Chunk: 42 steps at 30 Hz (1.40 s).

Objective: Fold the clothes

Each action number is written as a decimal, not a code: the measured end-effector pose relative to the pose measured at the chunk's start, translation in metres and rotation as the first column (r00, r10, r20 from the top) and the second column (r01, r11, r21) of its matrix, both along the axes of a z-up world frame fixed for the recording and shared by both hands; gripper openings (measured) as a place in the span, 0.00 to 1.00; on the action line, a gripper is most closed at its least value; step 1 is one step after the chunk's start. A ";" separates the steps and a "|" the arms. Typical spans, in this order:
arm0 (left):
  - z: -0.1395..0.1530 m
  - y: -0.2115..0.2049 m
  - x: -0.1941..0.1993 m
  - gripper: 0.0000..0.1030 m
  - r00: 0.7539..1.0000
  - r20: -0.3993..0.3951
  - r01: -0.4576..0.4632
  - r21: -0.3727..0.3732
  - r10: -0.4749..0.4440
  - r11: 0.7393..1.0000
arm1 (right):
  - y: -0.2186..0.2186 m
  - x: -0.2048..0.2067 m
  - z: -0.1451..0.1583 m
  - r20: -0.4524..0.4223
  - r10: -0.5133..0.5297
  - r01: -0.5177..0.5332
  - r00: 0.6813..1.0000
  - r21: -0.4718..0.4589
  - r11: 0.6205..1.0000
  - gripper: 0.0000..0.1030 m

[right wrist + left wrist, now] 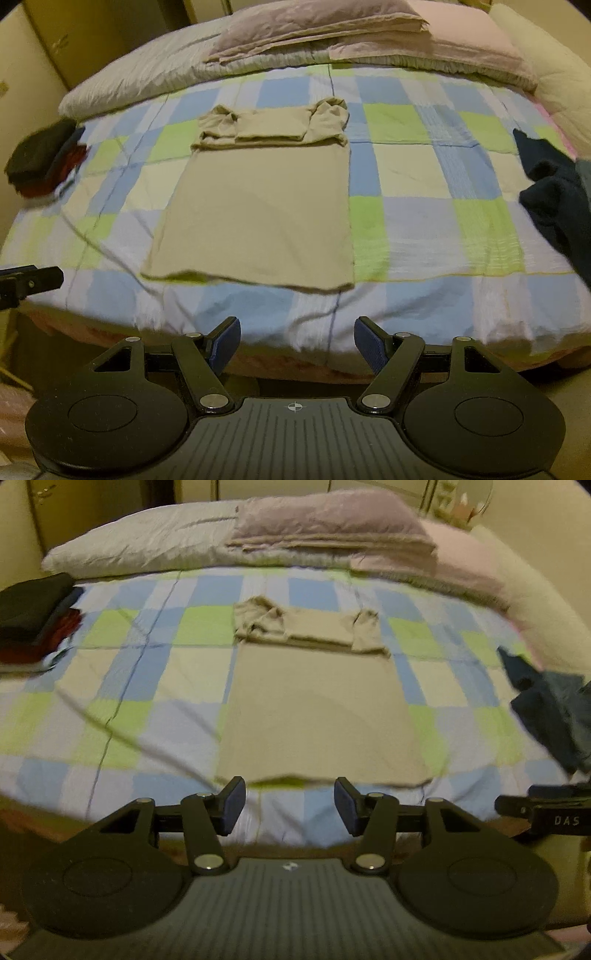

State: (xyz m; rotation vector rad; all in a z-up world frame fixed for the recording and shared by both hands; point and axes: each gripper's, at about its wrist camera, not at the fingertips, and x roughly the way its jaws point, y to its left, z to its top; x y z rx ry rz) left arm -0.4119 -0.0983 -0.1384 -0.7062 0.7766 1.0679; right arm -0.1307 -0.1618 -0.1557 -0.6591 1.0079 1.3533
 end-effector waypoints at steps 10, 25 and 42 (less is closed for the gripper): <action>-0.081 0.123 -0.062 0.39 0.971 0.234 -0.001 -0.198 0.048 0.980 | 0.035 0.076 -0.049 -0.312 -0.263 0.274 0.913 -0.008 0.962 0.69; -0.256 0.224 -0.080 0.40 0.937 0.328 0.024 -0.407 0.121 0.913 | 0.103 0.145 -0.186 -0.468 -0.396 0.409 0.790 -0.080 0.909 0.69; -0.290 0.216 -0.093 0.33 0.855 0.507 0.172 -0.475 0.109 0.863 | 0.119 0.162 -0.238 -0.643 -0.220 0.193 0.734 -0.112 0.975 0.52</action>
